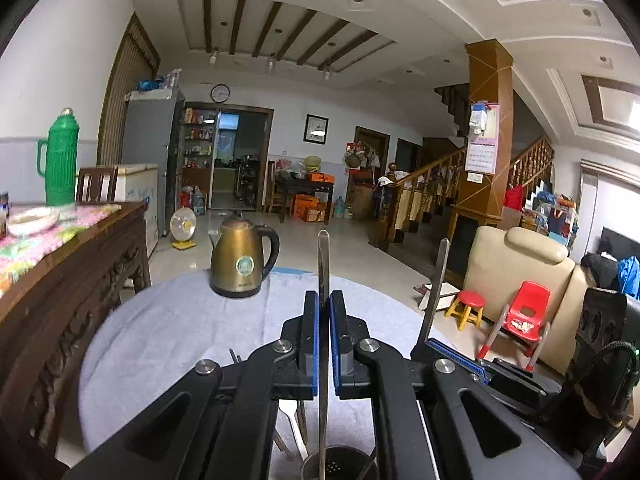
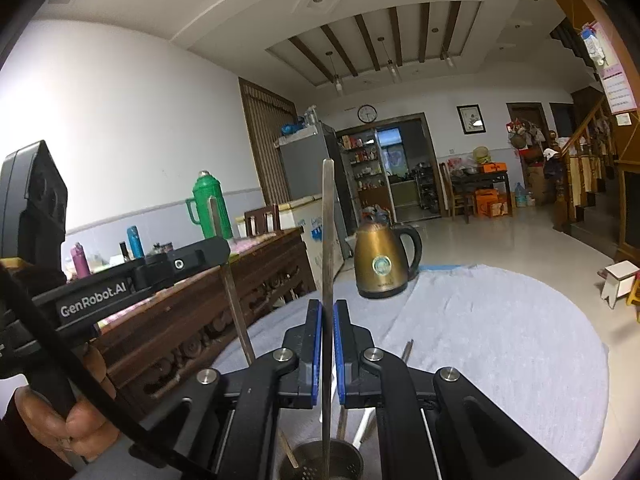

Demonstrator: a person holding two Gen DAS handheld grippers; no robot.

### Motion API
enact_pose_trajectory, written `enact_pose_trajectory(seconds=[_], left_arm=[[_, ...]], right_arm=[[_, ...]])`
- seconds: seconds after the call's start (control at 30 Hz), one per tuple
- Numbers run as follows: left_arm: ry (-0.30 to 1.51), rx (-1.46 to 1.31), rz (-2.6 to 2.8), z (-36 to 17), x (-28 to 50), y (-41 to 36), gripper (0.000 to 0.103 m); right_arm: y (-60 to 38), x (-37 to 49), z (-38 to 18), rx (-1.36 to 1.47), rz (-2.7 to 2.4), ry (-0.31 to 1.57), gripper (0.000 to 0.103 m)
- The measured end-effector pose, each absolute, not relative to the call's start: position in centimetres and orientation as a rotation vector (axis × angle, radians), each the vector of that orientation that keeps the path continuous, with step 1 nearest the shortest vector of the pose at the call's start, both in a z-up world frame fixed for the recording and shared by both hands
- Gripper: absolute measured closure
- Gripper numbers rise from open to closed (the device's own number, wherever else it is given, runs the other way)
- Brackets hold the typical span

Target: Organize utensils

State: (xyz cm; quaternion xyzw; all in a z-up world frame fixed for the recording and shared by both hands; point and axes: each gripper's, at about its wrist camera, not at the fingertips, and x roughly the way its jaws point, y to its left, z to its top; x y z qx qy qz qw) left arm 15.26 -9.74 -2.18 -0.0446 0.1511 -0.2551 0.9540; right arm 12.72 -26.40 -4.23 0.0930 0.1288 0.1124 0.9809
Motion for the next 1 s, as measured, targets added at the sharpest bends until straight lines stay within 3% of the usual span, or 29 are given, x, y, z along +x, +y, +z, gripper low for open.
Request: enact_pose_trajectory(seconds=[0.47,1.0], left_arm=[[0.346,-0.059,-0.451,-7.6,14.2,-10.3,0.098],[0.391,-0.017,-0.42,-9.7,14.1,-10.2,0.097]], right_arm=[[-26.0,13.0,-10.5,0.193,0.211,0.385,0.096],[-26.2,12.6,-12.0,0.193,0.218,0.431,0.096]])
